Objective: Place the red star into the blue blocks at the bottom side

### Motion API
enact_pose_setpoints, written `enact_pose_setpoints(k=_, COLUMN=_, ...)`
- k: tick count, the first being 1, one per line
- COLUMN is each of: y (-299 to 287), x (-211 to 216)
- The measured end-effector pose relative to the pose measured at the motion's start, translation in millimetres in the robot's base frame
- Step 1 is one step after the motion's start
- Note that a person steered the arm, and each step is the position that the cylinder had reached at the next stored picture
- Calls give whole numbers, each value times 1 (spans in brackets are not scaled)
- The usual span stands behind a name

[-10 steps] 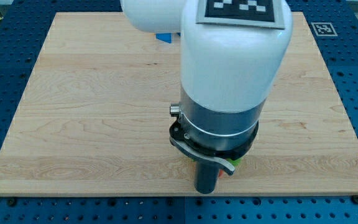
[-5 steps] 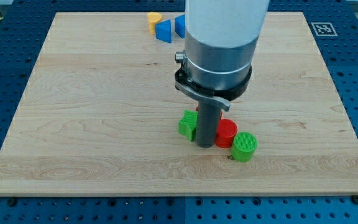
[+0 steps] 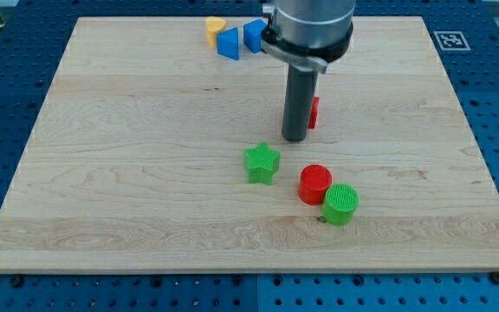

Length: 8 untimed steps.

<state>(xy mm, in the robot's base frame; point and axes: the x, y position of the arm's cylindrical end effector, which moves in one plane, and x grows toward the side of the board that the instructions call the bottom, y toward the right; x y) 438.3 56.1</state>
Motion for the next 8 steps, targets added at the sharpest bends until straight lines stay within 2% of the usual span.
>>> enact_pose_setpoints(k=1, y=1, x=-32)
enact_pose_setpoints(k=2, y=13, x=-38)
enact_pose_setpoints(k=4, y=87, x=-29)
enact_pose_setpoints(k=5, y=85, x=-44)
enact_pose_setpoints(k=8, y=-8, x=-78)
